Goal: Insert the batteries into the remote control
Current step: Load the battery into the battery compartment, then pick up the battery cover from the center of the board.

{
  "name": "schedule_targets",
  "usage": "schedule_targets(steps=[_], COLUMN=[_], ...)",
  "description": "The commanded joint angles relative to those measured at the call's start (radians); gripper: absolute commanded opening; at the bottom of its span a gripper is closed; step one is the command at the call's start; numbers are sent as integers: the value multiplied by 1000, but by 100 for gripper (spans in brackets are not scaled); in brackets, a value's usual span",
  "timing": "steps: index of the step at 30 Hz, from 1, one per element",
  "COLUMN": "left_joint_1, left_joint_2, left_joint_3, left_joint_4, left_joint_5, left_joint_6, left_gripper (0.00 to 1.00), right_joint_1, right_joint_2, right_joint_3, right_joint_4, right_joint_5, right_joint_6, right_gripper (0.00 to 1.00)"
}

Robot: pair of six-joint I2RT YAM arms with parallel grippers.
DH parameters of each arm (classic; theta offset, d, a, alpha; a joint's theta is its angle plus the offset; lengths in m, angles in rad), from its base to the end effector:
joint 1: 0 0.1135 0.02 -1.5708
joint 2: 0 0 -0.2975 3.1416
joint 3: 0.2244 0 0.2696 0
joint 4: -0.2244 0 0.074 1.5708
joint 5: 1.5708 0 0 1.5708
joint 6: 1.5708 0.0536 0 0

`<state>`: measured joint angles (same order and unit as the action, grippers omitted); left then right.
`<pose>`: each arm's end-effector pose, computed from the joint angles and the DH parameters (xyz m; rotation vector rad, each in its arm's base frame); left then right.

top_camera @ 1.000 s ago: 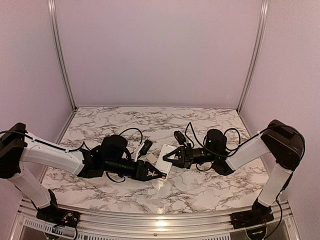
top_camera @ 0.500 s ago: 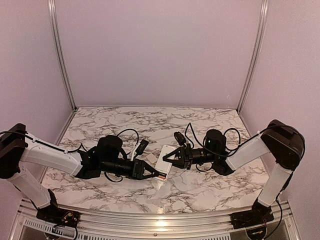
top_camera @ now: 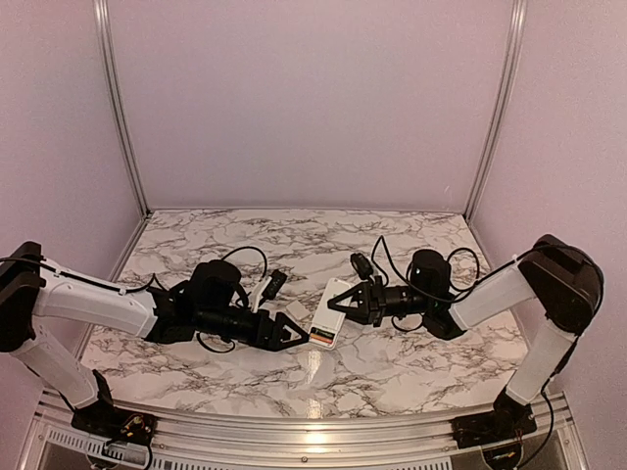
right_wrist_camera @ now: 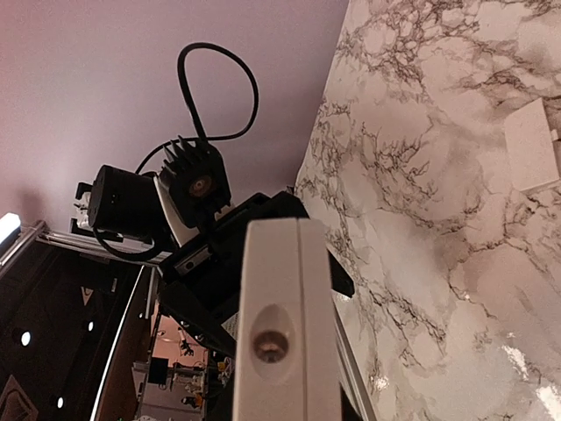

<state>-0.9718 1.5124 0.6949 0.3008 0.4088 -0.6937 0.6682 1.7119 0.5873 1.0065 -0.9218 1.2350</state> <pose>0.1703 -0.2873 0.1990 0.6100 2.3013 -1.3473 0.2365 0.2411 0.1843 -0.2892 2.1771 2.0327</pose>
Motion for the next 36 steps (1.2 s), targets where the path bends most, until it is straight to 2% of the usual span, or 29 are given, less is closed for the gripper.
schedule_targets(steps=[1,6,9,14,21,27,36], left_joint_1=[7,12,24,47,90,95,130], left_joint_2=[-53,-36,16,206,387,458,577], left_joint_3=[76,175,266,458,629,688,778], left_joint_4=[-166,-345,-461,-674,-785,-781,-804], left_joint_5=[-98,-286,-381,-500,-500,-462,-422], left_joint_6=[142,257,345,511,609,664,745], left_gripper=[86,96,99,99,99,97,90], right_joint_1=[-42,-94,-156,-224,-256,-275,-279], right_joint_2=[-98,-177,-210,-253,-304,-300,-310], right_joint_3=[18,33,2,-42,-59,-82,-90], right_joint_4=[-149,-371,-385,-371,-442,-442,-445], right_joint_5=[-1,41,33,15,29,56,70], right_joint_6=[-163,-321,-335,-339,-383,-376,-367], right_gripper=[0,0,0,0,0,0,0])
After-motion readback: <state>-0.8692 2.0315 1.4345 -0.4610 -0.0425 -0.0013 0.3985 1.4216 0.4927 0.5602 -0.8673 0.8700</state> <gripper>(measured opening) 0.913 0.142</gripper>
